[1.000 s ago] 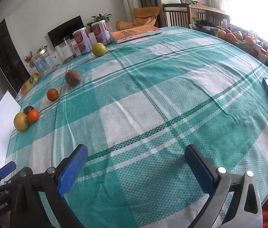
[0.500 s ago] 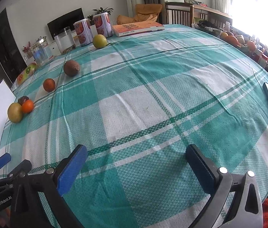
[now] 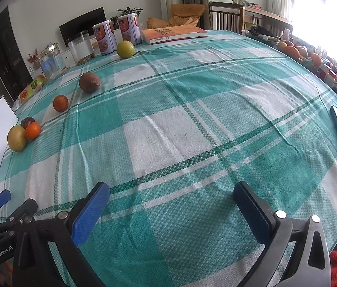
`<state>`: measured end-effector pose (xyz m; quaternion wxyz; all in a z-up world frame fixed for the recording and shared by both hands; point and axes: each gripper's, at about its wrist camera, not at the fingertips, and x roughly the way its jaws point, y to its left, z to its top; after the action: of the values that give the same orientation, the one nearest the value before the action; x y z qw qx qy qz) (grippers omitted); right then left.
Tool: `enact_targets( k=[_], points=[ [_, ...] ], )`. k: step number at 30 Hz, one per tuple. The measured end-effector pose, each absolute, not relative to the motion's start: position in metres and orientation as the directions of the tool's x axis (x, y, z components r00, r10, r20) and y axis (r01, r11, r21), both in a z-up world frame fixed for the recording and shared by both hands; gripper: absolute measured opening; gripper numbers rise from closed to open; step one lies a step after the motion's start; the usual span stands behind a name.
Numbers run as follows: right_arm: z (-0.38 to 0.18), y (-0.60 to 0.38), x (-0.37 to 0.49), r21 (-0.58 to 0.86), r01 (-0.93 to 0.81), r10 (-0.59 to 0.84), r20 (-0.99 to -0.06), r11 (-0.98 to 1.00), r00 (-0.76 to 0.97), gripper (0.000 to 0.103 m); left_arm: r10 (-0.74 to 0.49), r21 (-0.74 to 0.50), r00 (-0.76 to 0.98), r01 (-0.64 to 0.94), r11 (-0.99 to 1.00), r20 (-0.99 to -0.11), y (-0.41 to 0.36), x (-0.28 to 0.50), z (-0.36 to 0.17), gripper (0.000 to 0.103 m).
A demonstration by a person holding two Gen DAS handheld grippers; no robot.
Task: Organize fruits
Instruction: 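Return both tools over the table toward the remaining fruits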
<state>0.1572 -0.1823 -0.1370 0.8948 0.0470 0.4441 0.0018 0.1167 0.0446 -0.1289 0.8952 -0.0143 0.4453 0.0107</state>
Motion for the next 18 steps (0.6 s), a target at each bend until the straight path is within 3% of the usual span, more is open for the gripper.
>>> enact_targets(
  k=[18],
  points=[
    [-0.1374, -0.1822, 0.1571, 0.081, 0.039, 0.041, -0.796, 0.996, 0.604, 0.103, -0.028, -0.059, 0.612, -0.031, 0.998, -0.791, 0.0496, 0.1154, -0.1275, 0.098]
  ],
)
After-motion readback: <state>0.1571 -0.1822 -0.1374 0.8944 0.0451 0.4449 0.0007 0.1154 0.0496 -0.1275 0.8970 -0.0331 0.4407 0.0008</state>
